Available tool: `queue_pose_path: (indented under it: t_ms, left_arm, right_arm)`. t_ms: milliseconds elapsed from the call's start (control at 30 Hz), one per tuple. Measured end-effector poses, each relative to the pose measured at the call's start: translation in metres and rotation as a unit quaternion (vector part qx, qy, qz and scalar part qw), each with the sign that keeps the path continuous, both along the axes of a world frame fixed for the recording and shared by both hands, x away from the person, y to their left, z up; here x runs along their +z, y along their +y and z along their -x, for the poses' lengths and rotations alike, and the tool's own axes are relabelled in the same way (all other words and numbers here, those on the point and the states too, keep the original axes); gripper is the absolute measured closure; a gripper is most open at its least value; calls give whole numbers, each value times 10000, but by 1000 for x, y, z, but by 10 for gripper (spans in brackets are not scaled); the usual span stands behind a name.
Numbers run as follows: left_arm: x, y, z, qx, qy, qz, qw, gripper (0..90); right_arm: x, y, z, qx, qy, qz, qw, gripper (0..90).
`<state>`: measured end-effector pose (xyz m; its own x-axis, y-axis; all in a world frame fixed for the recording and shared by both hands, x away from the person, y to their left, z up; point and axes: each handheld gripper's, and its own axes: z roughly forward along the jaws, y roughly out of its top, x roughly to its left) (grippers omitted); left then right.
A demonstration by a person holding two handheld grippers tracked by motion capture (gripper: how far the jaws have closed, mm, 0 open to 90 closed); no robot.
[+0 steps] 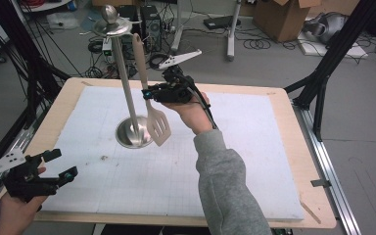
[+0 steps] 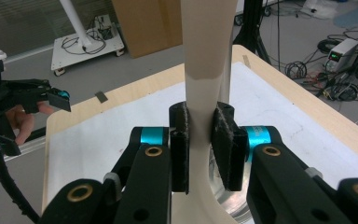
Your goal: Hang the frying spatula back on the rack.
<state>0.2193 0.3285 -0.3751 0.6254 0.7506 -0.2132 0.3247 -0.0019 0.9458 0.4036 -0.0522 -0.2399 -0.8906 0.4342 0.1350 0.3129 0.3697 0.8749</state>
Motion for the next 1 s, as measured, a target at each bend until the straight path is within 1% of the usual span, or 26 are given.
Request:
queue_pose_path:
  t_ms: [300,367,433,467,500,567,633,700,733,833,867,900,1000]
  left_arm:
    - [0,-1,0,-6,-4,1,10000,18]
    - [0,-1,0,-3,-4,6,10000,18]
    - [0,-1,0,-6,-9,14,10000,18]
    - [0,-1,-1,0,-8,19,10000,18]
    - [0,-1,-1,-7,-5,17,10000,18]
    - [0,0,-2,-12,-5,13,10000,18]
    - [0,-1,-3,-21,6,32,10000,18]
    - [0,-3,-5,-49,-7,27,10000,18]
    - [1,-4,-5,-71,1,13,10000,18]
    - [1,-5,-7,-101,-9,6,9999,18]
    - [1,-5,-8,-109,-5,5,9999,18]
    - [1,-6,-9,-112,-5,18,9999,18]
    - [2,-6,-12,-131,-24,44,9999,18]
  right_arm:
    - [-1,3,0,-54,-31,10,10000,774]
    - [-1,3,0,-44,-26,-6,10000,769]
    - [-2,3,0,-61,-88,12,9999,764]
    - [-2,3,1,-74,-83,2,9999,760]
    - [-2,3,2,-77,-88,-11,9999,746]
    - [-3,2,4,-107,-132,-139,9998,683]
    - [-4,0,6,-129,-99,-192,9997,616]
    - [-5,-2,9,-133,-115,-141,9997,565]
    - [-5,-2,11,-153,-163,-133,9997,537]
    - [-3,-5,16,-156,-156,-168,9996,452]
    - [-2,-6,18,-174,-214,-150,9995,429]
    - [-1,-7,20,-183,-225,-144,9995,404]
    - [2,-10,27,-215,-325,-192,9991,308]
